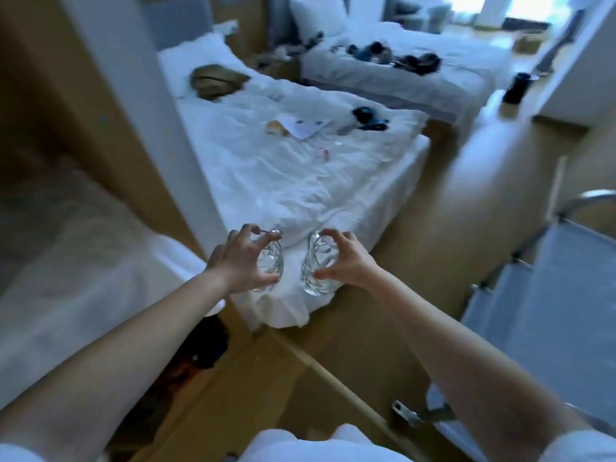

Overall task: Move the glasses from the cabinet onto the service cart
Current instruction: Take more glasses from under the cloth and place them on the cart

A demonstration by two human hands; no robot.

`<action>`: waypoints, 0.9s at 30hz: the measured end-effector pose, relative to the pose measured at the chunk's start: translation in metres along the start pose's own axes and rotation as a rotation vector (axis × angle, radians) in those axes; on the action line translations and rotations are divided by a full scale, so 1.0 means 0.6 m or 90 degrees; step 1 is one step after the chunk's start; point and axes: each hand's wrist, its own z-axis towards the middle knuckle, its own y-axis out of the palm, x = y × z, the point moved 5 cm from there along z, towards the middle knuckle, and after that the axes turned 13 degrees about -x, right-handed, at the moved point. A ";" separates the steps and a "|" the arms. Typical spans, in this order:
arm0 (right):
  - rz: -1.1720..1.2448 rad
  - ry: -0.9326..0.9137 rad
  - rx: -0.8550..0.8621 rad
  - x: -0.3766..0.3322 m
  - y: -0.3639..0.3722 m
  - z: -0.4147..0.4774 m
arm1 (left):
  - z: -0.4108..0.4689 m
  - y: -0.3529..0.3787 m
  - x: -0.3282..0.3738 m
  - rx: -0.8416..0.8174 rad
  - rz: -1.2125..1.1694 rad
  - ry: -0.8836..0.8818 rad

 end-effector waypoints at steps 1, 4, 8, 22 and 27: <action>0.018 0.027 0.024 0.044 -0.028 -0.016 | 0.027 0.004 0.045 -0.005 0.012 0.027; 0.056 0.107 0.085 0.158 -0.091 -0.065 | 0.087 0.023 0.165 -0.025 0.038 0.110; 0.093 0.201 0.151 0.280 -0.155 -0.122 | 0.170 0.058 0.309 -0.081 0.090 0.242; 0.295 0.529 0.417 0.569 -0.283 -0.178 | 0.473 0.106 0.689 -0.195 0.275 0.650; 0.380 0.624 0.528 0.605 -0.303 -0.180 | 0.566 0.090 0.799 -0.223 0.364 0.766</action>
